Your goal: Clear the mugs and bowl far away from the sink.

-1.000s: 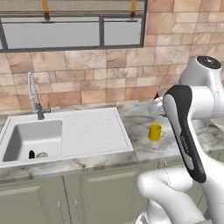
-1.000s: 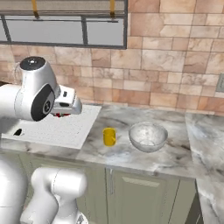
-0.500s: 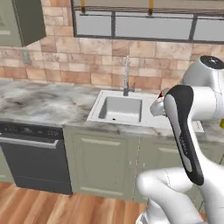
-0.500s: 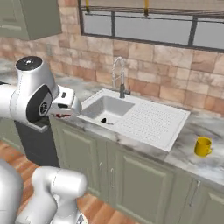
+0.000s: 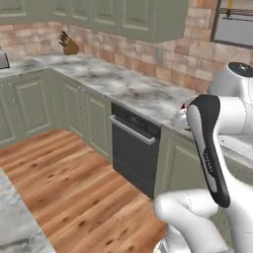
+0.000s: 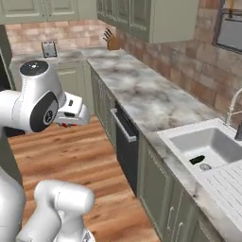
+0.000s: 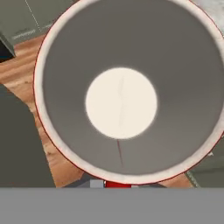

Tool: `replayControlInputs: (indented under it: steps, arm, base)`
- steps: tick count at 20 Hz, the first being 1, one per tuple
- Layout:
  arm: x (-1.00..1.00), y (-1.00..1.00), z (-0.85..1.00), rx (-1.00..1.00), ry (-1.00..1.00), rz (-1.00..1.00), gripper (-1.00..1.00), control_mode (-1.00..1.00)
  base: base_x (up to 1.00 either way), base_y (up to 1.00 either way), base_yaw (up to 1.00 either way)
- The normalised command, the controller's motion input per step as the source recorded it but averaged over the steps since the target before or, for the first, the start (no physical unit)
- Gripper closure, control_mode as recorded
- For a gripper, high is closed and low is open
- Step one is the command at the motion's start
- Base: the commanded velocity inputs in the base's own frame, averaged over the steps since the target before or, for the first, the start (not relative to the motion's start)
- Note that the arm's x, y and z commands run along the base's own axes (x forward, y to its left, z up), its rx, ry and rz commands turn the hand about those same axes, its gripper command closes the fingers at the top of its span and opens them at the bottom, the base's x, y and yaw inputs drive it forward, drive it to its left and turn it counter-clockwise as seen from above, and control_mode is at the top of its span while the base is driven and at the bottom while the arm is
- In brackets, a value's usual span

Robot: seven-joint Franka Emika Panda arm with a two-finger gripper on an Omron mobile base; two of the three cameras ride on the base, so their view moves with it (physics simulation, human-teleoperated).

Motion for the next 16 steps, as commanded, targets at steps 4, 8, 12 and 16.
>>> replayControlInputs:
  steps: [4, 8, 12, 16]
  arm:
    - [0.0, 0.0, 0.0, 0.0, 0.0, 0.0, 1.0, 1.0]
    - [0.0, 0.0, 0.0, 0.0, 0.0, 0.0, 1.0, 1.0]
    - [0.0, 0.0, 0.0, 0.0, 0.0, 0.0, 1.0, 1.0]
    - [0.0, 0.0, 0.0, 0.0, 0.0, 0.0, 1.0, 1.0]
  base:
    - [0.0, 0.0, 1.0]
    - [0.0, 0.0, 1.0]
    - [0.0, 0.0, 1.0]
    - [0.0, 0.0, 1.0]
